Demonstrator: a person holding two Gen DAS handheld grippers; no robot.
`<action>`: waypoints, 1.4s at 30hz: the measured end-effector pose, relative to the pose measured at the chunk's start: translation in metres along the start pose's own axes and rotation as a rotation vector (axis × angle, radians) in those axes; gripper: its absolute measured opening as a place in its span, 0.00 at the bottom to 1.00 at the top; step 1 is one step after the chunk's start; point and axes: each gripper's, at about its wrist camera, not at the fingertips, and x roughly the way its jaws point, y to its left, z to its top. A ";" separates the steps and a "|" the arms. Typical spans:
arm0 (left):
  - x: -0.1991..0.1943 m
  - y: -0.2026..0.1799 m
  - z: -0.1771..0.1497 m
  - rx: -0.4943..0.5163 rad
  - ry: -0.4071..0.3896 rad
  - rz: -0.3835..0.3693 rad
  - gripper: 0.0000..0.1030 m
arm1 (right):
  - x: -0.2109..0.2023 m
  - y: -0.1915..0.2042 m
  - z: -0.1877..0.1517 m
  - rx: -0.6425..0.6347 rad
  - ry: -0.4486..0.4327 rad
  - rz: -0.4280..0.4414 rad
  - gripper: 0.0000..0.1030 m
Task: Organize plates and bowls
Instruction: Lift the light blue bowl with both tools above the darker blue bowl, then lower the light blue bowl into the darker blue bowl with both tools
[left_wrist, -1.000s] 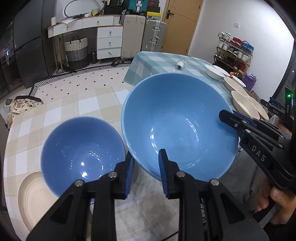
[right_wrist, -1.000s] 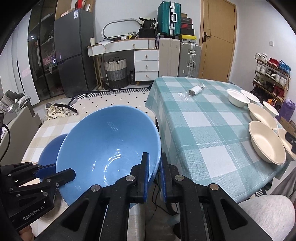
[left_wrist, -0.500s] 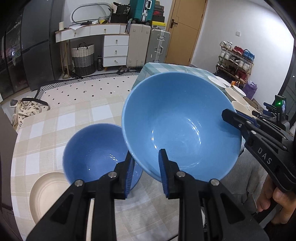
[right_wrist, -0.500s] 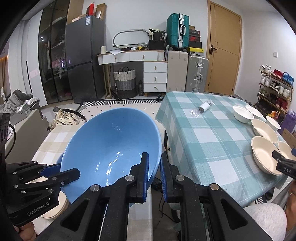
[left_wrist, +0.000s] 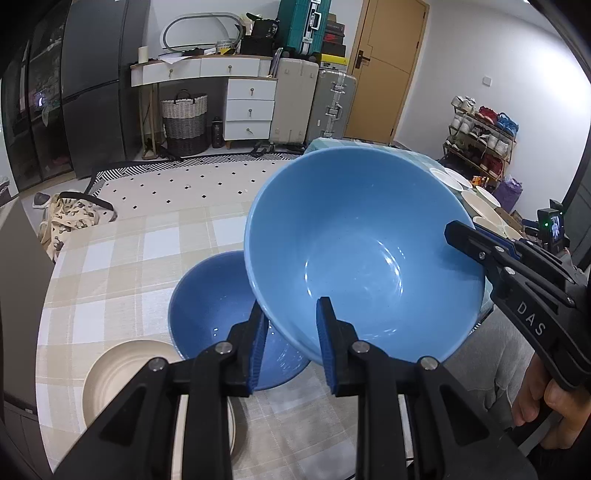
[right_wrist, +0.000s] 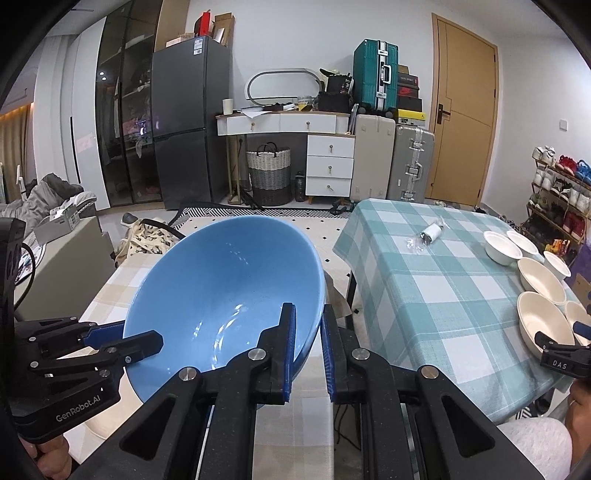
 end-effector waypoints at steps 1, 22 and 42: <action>-0.001 0.002 -0.001 -0.002 -0.002 0.002 0.23 | 0.000 0.001 0.001 0.001 -0.002 0.006 0.13; -0.014 0.048 -0.008 -0.052 -0.010 0.068 0.23 | 0.016 0.041 0.006 -0.026 0.004 0.102 0.14; 0.009 0.074 -0.014 -0.073 0.046 0.128 0.23 | 0.057 0.062 -0.005 -0.040 0.074 0.157 0.15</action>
